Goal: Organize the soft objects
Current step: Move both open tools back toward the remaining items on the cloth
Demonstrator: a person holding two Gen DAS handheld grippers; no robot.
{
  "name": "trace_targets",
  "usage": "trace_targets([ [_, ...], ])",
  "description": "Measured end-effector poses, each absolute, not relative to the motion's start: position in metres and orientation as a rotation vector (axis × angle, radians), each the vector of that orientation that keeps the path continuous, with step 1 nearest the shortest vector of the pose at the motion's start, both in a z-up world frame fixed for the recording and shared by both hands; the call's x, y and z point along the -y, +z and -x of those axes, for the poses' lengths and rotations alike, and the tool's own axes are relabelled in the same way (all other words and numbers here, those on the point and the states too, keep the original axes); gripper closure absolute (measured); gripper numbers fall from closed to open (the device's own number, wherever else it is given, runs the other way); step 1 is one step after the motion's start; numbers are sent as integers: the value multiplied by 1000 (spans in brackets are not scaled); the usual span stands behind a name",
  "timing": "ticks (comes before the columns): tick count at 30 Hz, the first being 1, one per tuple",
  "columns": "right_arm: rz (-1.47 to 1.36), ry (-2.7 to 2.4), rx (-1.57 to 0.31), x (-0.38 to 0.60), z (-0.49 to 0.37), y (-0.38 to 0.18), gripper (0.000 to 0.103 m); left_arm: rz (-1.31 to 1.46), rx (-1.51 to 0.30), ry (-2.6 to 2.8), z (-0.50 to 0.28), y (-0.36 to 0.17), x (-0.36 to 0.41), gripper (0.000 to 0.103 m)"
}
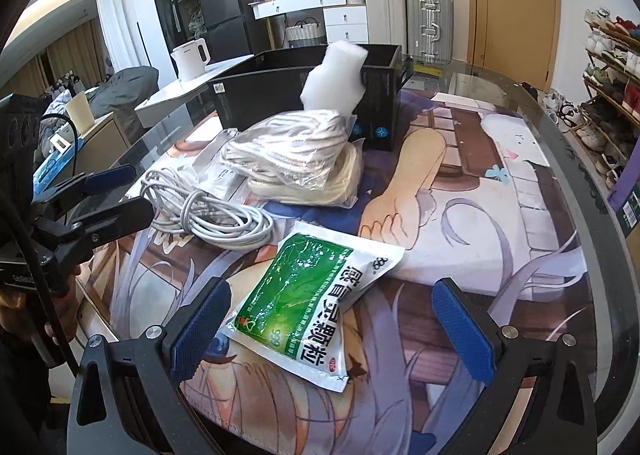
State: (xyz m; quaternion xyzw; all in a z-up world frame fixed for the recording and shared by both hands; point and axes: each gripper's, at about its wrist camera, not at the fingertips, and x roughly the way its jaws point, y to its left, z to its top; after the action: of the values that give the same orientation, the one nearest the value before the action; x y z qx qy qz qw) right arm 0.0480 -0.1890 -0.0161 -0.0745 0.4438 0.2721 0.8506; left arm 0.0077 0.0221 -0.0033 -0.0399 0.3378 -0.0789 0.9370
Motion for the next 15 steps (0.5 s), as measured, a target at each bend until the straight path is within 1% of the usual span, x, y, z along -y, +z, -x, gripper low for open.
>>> trace_targets([
  [15,246,537,-938,172,-51,-22,1,34,-715,-139,-12,-11,-17,0],
])
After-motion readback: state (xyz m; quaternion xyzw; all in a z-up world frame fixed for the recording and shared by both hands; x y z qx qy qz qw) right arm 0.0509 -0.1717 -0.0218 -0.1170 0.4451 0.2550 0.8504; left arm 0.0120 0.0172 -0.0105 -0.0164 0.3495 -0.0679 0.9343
